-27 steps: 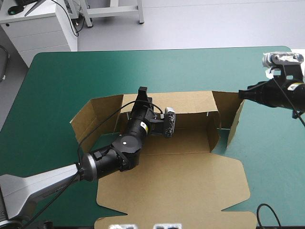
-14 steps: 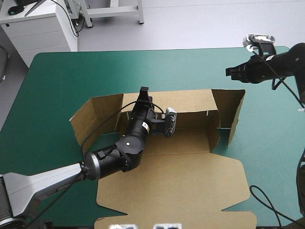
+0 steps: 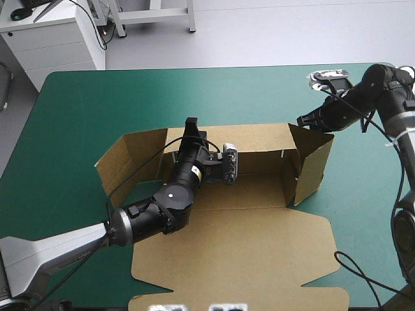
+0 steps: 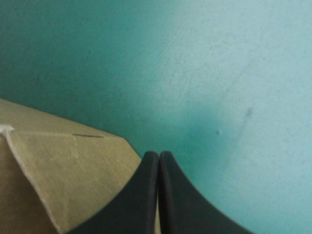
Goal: Fold the box
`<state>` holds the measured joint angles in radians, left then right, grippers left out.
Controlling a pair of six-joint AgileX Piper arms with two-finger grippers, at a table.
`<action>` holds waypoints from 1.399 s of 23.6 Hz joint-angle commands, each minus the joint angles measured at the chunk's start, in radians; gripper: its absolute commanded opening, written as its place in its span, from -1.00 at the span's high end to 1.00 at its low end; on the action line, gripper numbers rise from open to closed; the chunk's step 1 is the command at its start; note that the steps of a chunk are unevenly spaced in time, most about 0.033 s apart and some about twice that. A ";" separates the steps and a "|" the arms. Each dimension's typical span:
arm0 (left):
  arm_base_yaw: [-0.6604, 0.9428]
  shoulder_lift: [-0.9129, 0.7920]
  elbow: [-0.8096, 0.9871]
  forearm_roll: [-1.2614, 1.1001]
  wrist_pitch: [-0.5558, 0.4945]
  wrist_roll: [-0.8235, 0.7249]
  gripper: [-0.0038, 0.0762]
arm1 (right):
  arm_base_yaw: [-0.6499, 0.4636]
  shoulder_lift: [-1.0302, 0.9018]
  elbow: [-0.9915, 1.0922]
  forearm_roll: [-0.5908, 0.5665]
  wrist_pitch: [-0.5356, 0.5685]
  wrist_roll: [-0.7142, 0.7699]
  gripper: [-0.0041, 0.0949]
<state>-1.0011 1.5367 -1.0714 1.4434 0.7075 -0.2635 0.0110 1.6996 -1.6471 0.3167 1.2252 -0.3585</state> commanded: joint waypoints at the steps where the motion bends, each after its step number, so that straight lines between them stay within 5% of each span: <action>1: -0.006 -0.045 -0.023 0.026 0.014 -0.022 0.92 | 0.002 -0.096 0.026 0.022 0.021 -0.027 0.94; 10: -0.006 -0.045 -0.023 0.026 0.001 -0.022 0.92 | 0.002 -0.327 0.328 0.132 -0.154 -0.158 0.95; 17: -0.006 -0.045 -0.023 0.024 -0.014 -0.022 0.92 | 0.002 -0.498 0.707 0.506 -0.479 -0.525 0.94; 19: -0.006 -0.045 -0.023 0.020 -0.014 -0.022 0.92 | 0.002 -0.522 0.742 0.536 -0.500 -0.567 0.94; 22: -0.006 -0.045 -0.023 0.020 -0.014 -0.022 0.92 | 0.002 -0.529 0.744 0.434 -0.484 -0.567 0.92; 28: -0.006 -0.045 -0.023 0.020 -0.014 -0.022 0.92 | 0.002 -0.529 0.744 0.396 -0.430 -0.641 0.18; 33: -0.006 -0.045 -0.023 0.018 -0.014 -0.022 0.92 | 0.002 -0.531 0.744 0.396 -0.387 -0.686 0.10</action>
<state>-1.0011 1.5350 -1.0706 1.4417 0.6967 -0.2668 0.0110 1.1995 -0.8782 0.6769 0.8208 -1.0131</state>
